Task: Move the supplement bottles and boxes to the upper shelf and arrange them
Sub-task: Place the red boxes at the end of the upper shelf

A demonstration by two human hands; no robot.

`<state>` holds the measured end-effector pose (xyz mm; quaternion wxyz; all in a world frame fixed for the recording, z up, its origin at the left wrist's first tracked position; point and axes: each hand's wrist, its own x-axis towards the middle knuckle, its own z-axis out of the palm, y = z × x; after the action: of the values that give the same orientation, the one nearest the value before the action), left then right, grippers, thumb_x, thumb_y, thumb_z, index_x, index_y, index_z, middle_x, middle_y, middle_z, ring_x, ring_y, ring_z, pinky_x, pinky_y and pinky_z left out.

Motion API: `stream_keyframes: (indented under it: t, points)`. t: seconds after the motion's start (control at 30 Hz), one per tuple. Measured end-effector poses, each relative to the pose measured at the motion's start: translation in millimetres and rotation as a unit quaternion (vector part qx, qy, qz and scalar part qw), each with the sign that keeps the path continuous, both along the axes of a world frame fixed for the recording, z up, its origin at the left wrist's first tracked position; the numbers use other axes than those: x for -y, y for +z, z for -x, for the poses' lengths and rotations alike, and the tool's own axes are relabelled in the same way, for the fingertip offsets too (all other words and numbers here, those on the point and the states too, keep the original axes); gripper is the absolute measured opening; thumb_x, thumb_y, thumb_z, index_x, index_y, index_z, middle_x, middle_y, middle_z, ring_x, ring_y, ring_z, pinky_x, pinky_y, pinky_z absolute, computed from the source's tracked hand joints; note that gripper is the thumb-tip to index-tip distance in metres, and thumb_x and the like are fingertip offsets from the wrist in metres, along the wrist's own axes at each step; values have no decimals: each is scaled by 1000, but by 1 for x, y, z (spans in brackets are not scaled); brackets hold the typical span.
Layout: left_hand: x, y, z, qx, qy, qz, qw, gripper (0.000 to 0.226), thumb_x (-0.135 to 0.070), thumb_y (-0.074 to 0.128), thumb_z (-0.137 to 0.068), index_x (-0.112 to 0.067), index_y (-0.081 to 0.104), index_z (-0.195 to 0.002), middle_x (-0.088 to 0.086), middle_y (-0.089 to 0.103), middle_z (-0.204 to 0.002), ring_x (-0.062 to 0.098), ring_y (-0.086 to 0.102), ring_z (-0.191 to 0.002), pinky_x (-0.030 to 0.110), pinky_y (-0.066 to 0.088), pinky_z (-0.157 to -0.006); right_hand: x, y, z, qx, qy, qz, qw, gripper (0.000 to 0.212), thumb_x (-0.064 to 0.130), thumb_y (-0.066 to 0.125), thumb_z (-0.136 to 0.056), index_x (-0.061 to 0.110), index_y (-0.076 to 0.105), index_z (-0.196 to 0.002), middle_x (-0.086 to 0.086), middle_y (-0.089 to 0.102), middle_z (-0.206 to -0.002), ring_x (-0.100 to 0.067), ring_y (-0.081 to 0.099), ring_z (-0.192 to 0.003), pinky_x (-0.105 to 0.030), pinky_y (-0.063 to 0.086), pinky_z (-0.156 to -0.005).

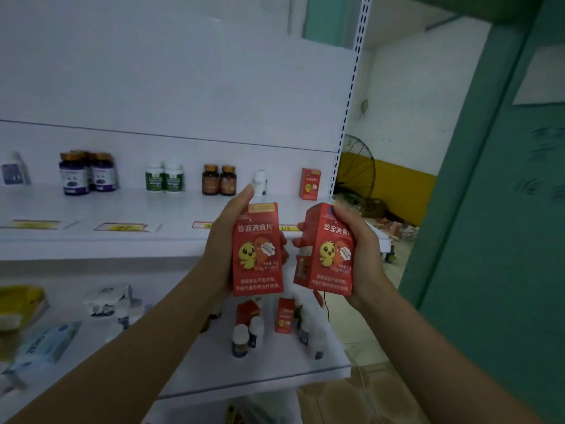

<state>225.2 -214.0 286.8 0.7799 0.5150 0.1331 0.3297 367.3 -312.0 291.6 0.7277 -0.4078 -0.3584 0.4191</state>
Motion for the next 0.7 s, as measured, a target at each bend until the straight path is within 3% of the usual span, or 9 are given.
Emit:
stream_keyframes:
  t: [0.17, 0.27, 0.37, 0.43, 0.53, 0.7]
  points:
    - [1, 21, -13, -7, -33, -25, 999, 59, -61, 69, -57, -7, 65, -80, 16, 63, -73, 27, 61, -56, 31, 54, -60, 10, 18, -10, 43, -25, -8, 999, 56, 38, 62, -65, 4, 60, -109, -8, 72, -75, -21, 68, -58, -30, 58, -60]
    - [0, 32, -23, -18, -46, -43, 998, 56, -58, 65, -58, -8, 65, -83, 13, 66, -70, 24, 63, -56, 34, 56, -64, 12, 26, -22, 77, -32, -2, 997, 43, 40, 61, -66, 10, 65, -96, -5, 73, -74, -20, 69, -62, -31, 58, -63]
    - [-7, 39, -38, -48, -62, -68, 995, 59, -46, 74, -63, -8, 58, -105, 10, 71, -74, 24, 68, -61, 36, 58, -66, 10, 36, -35, 113, -42, 6, 993, 31, 42, 61, -68, 17, 69, -86, -4, 73, -75, -19, 70, -63, -32, 59, -67]
    - [-13, 43, -50, -69, -73, -94, 991, 66, -31, 76, -61, -11, 48, -118, 11, 71, -85, 22, 71, -66, 34, 59, -63, 5, 41, -50, 148, -49, 23, 988, 35, 46, 61, -72, 18, 69, -92, -8, 74, -87, -23, 72, -72, -36, 59, -76]
    - [-24, 49, -76, -113, -57, -146, 981, 72, -11, 82, -57, -16, 43, -117, 14, 68, -104, 26, 71, -80, 39, 59, -70, -6, 47, -81, 191, -58, 58, 978, 53, 52, 61, -71, 13, 64, -108, -13, 73, -100, -27, 72, -82, -37, 59, -80]
    - [-59, 52, -137, -118, -3, -156, 981, 66, -14, 81, -64, -8, 47, -120, 15, 69, -104, 31, 70, -86, 42, 59, -75, -40, 47, -148, 191, -71, 69, 977, 57, 47, 66, -76, 11, 53, -118, -14, 71, -108, -29, 71, -92, -38, 58, -81]
